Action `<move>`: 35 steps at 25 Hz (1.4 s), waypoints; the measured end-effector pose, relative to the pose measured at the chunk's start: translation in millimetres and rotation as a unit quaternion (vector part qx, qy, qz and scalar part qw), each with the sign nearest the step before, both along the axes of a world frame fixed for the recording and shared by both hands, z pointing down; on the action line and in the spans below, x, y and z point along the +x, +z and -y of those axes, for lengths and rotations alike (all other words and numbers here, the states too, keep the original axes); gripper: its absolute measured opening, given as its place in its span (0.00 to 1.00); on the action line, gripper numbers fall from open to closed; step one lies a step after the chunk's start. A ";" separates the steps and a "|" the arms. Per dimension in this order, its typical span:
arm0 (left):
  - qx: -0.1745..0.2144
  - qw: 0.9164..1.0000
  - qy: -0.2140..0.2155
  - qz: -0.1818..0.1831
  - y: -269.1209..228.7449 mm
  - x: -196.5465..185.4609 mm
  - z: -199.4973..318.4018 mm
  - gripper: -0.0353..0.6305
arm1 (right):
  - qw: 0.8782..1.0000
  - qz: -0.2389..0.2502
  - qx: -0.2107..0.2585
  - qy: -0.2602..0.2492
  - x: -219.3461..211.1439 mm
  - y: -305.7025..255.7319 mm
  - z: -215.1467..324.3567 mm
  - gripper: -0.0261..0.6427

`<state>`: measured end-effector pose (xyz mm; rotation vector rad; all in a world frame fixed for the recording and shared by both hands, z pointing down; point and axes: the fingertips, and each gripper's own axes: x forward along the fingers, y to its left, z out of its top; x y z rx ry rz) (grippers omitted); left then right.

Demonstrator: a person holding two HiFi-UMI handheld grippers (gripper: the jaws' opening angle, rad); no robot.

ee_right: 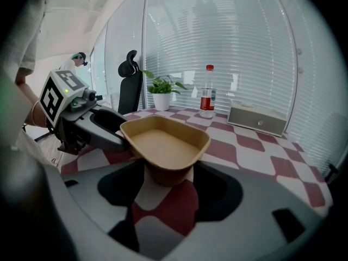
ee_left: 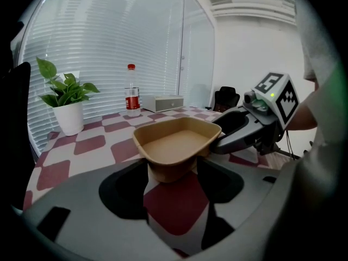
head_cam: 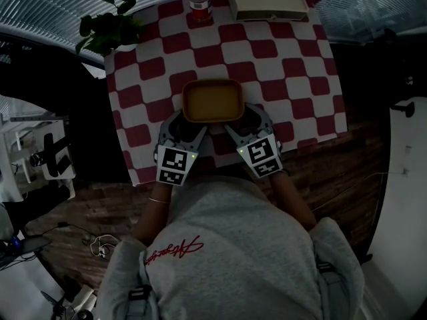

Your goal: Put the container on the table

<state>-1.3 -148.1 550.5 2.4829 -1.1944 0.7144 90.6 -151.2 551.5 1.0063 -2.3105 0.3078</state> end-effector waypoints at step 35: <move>0.004 0.999 -0.001 0.036 10.5 1.1 -1.7 0.49 | 0.999 -0.044 0.008 0.008 2.4 5.7 -2.1 0.47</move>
